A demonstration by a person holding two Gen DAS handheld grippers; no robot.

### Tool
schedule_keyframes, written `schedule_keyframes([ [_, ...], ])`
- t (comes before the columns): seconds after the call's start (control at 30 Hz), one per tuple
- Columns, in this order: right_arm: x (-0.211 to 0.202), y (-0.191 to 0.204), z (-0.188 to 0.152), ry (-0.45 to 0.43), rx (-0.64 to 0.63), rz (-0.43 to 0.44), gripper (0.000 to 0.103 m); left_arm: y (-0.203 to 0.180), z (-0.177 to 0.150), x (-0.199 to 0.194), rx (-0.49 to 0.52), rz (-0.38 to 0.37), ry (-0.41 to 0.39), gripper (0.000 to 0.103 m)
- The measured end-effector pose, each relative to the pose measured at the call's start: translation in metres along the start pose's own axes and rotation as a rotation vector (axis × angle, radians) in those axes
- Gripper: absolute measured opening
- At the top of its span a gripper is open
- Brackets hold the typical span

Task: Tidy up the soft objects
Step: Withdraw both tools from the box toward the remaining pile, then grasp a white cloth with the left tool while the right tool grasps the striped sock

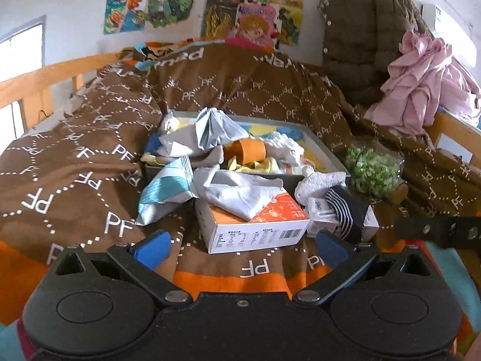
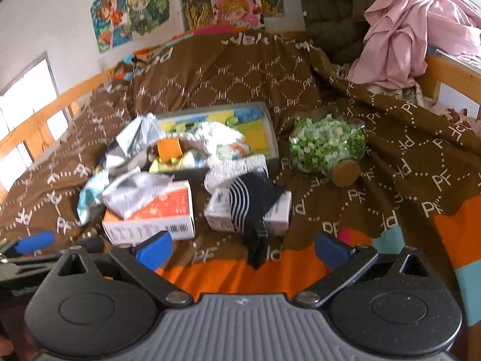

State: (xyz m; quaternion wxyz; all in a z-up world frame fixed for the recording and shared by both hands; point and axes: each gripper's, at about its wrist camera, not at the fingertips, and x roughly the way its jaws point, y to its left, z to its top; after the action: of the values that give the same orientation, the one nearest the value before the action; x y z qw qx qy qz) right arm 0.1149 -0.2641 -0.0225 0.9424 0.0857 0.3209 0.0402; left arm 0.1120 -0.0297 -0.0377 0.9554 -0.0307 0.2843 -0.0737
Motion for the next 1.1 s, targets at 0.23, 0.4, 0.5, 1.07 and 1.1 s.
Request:
schedule_keyframes([
  [0.23,0.022,-0.002,0.007,0.036,-0.006,0.025,0.103,0.01,0.012,0.025,0.017,-0.057,0.082,0.102],
  [0.4,0.042,0.002,0.016,0.032,-0.082,0.022,0.103,0.01,0.022,0.039,0.114,-0.065,0.063,0.102],
  [0.5,0.059,0.002,0.025,0.031,-0.112,0.005,0.103,0.011,0.031,0.049,0.163,-0.105,0.046,0.102],
  [1.07,0.125,-0.005,0.043,0.052,-0.103,-0.012,0.103,0.01,0.022,0.095,0.237,-0.178,-0.012,0.102],
  [1.1,0.126,-0.005,0.043,0.05,-0.105,-0.013,0.103,0.009,0.022,0.096,0.239,-0.179,-0.013,0.102],
])
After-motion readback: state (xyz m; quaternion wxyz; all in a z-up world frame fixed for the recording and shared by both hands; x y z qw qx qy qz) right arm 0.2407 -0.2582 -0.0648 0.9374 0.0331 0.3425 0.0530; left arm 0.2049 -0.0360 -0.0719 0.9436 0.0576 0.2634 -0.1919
